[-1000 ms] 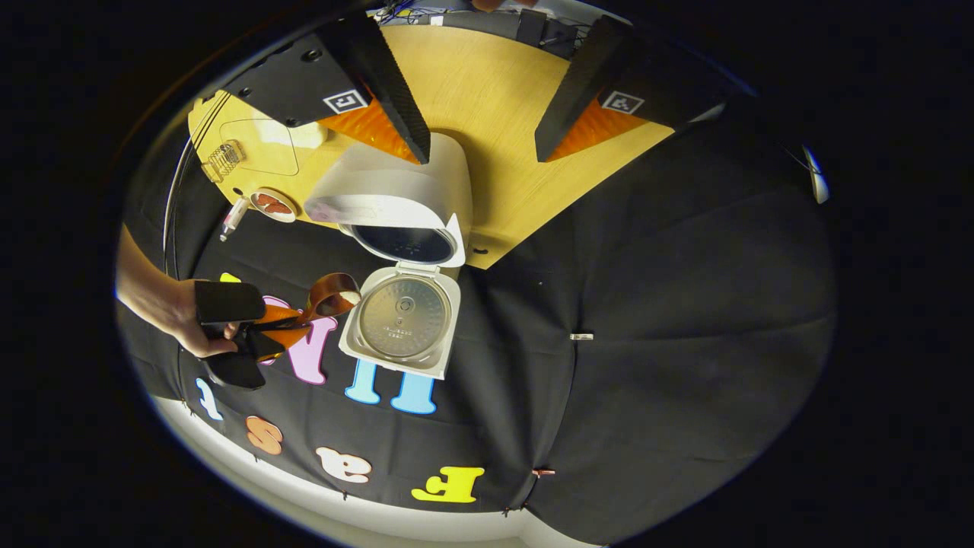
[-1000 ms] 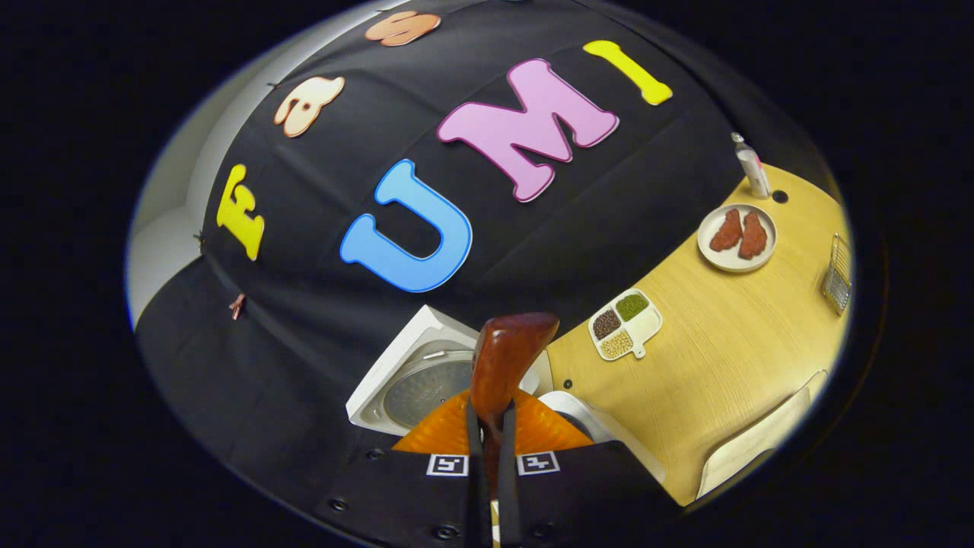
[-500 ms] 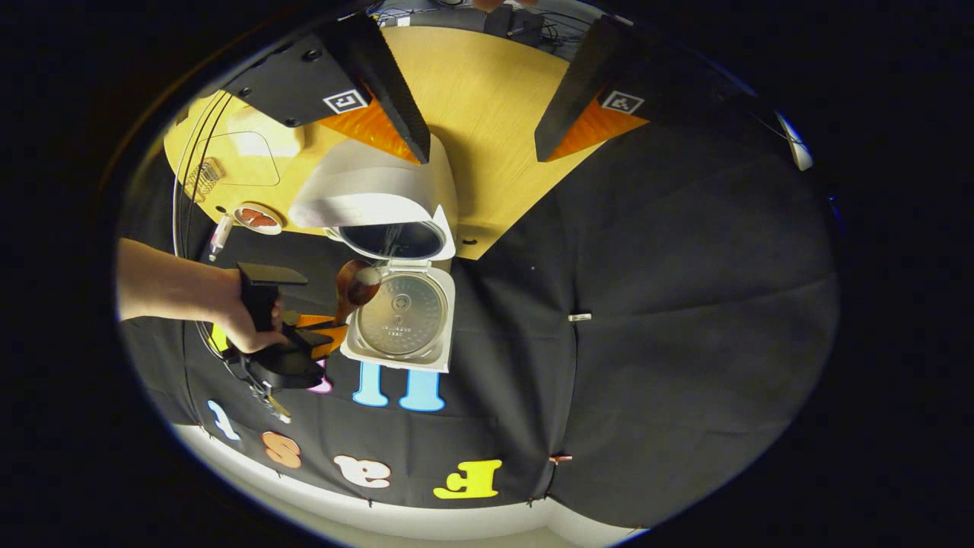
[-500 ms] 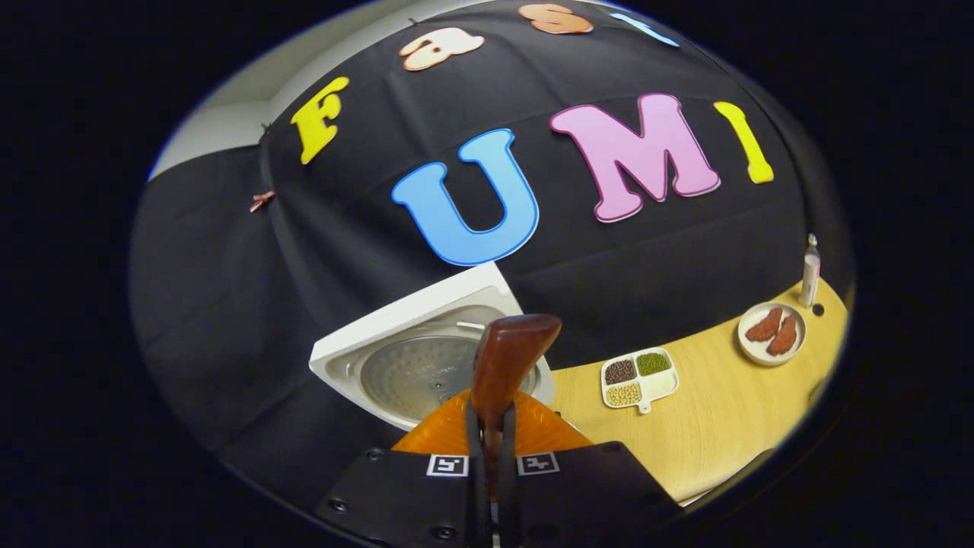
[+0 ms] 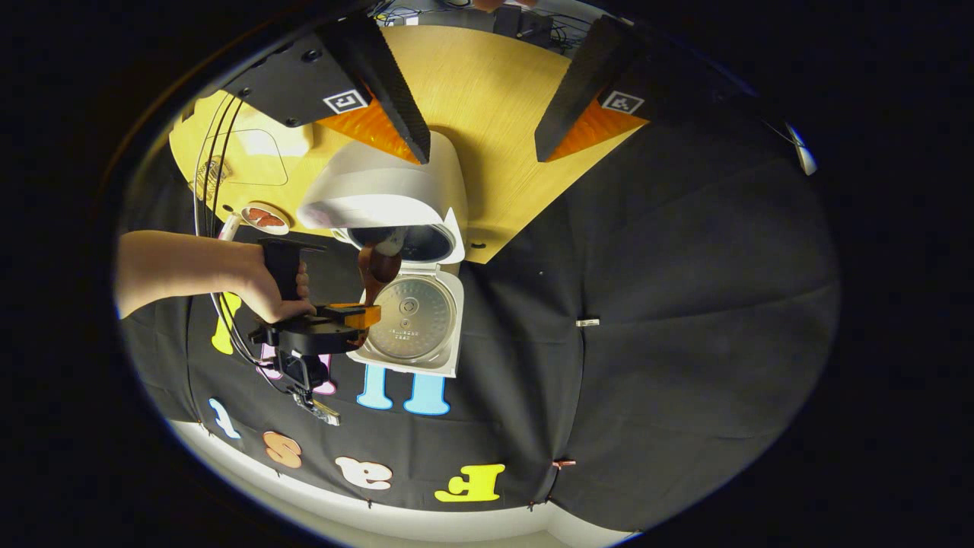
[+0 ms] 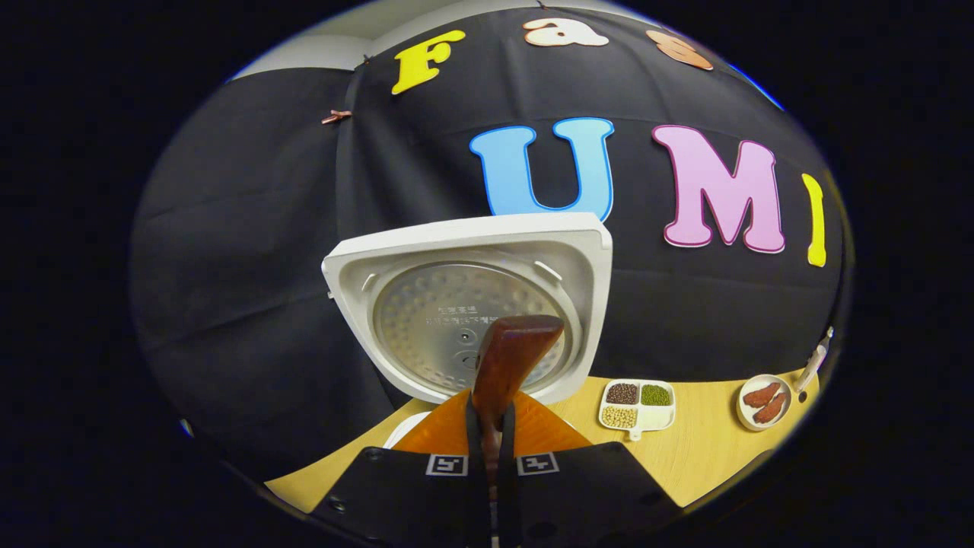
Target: Close the left gripper, press the button to open the rice cooker; take a wooden spoon from the chopstick holder with the right hand, scoop a spoonful of rice and pour it into the rice cooker, then put the wooden spoon back into the chopstick holder.
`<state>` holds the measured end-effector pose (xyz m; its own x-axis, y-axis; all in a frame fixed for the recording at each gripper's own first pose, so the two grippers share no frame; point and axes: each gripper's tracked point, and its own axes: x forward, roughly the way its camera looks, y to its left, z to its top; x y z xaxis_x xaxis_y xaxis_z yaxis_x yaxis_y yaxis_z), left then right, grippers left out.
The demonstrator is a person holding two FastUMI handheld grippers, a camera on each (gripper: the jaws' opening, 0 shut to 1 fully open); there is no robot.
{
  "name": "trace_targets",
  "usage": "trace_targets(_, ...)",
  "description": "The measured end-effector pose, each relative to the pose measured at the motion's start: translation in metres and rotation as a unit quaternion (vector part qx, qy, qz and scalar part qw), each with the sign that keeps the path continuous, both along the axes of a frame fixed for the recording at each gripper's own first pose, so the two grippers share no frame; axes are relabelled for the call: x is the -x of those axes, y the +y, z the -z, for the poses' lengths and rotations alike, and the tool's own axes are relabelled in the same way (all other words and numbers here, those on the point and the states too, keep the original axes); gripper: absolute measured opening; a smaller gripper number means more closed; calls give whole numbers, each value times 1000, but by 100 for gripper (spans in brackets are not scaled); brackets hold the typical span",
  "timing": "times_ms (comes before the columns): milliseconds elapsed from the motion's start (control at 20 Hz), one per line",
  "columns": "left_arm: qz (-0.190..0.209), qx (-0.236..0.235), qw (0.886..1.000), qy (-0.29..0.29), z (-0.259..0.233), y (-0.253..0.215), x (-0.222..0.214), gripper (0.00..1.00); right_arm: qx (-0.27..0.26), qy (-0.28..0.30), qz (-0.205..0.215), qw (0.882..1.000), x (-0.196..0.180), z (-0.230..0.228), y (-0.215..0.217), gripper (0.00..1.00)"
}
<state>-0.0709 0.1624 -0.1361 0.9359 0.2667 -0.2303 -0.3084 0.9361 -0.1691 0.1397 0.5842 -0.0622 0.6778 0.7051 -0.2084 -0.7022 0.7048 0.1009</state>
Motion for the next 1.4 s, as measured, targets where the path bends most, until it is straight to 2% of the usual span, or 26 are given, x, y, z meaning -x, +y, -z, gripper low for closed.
trace_targets(200, -4, 4, 1000, 6, 5, 2, -3, 96, 55, -89, -62, 993, 15, -6, 21, 8)
trace_targets(300, -3, -3, 1000, 7, 6, 2, -2, 96, 60, -104, -94, 988, 25, -3, 34, 8)
trace_targets(550, -1, -18, 1000, 12, 8, 3, -1, 96, 87, -129, -116, 981, 32, 6, 44, 8)
trace_targets(700, 2, -25, 1000, 8, 6, 0, 2, 96, 84, -126, -111, 982, 30, 3, 44, 8)
trace_targets(900, 10, -21, 1000, 4, 2, -6, -3, 95, 41, -77, -92, 992, 23, -11, 32, 8)
trace_targets(950, 11, -22, 1000, 3, 1, -8, -5, 96, 29, -65, -83, 994, 18, -17, 25, 12)
trace_targets(1000, 13, -21, 1000, 2, -1, -10, -6, 96, 17, -55, -73, 996, 13, -23, 16, 9)
trace_targets(1150, 23, -20, 1000, -3, -6, -19, -11, 96, -20, -18, -35, 999, -4, -39, -18, 8)
trace_targets(1400, 44, -20, 999, -16, -25, -44, -24, 96, -82, 24, 21, 996, -29, -67, -88, 8)
